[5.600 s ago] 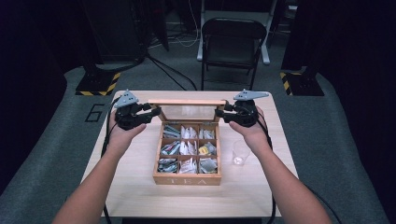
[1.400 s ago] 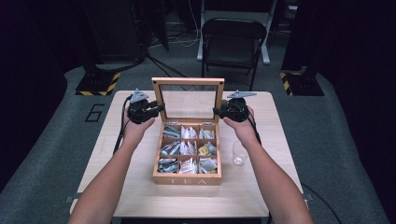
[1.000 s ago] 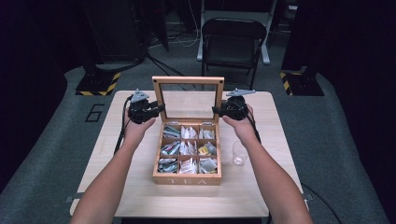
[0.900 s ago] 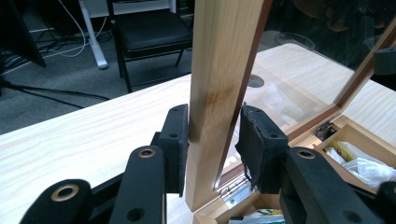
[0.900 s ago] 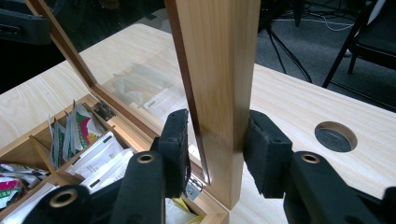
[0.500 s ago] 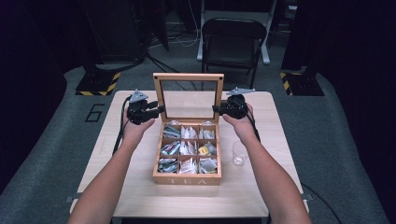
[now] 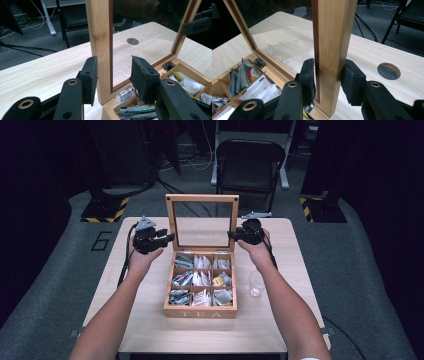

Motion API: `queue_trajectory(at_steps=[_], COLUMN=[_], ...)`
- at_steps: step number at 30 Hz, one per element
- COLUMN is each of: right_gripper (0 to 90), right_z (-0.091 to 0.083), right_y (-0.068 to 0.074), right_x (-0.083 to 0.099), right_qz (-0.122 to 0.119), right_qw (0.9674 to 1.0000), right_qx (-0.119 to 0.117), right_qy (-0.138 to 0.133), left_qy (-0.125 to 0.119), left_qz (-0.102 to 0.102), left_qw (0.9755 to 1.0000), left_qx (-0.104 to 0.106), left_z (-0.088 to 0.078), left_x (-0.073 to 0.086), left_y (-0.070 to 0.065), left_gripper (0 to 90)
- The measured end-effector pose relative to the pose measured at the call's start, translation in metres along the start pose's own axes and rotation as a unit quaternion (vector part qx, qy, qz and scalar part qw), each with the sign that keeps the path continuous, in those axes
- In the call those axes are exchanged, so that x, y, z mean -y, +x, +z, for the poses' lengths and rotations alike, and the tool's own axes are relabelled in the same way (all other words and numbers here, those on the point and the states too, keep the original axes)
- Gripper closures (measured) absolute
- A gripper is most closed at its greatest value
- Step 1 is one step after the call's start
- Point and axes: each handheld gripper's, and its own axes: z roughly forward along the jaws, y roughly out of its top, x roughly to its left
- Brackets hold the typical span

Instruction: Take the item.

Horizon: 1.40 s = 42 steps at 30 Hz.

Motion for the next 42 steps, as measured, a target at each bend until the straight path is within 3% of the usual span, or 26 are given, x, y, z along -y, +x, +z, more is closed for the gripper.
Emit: queue_trajectory(at_steps=[19, 27, 35, 42], right_gripper=[62.4, 57.9, 52.6, 50.2], right_z=[0.008, 0.006, -0.007, -0.023], right_y=[-0.004, -0.003, 0.0, 0.011], right_x=[0.0, 0.0, -0.003, -0.002], right_qz=[0.016, 0.007, 0.001, -0.01], right_qw=[0.9999, 0.9999, 0.9998, 0.9999], right_qx=[0.003, 0.006, 0.019, 0.01], right_qy=[0.002, 0.007, 0.003, -0.007], left_qy=[0.0, 0.001, 0.002, 0.0], left_qz=[-0.01, -0.008, -0.011, -0.015], left_qw=[0.9999, 1.0, 0.9999, 0.9999], left_qx=[-0.004, -0.003, -0.002, -0.004], left_z=[-0.002, 0.0, -0.005, -0.013], left_x=[0.008, 0.009, 0.009, 0.011], left_y=[0.003, 0.002, 0.003, 0.006], left_gripper=[57.1, 57.1, 56.2, 55.6])
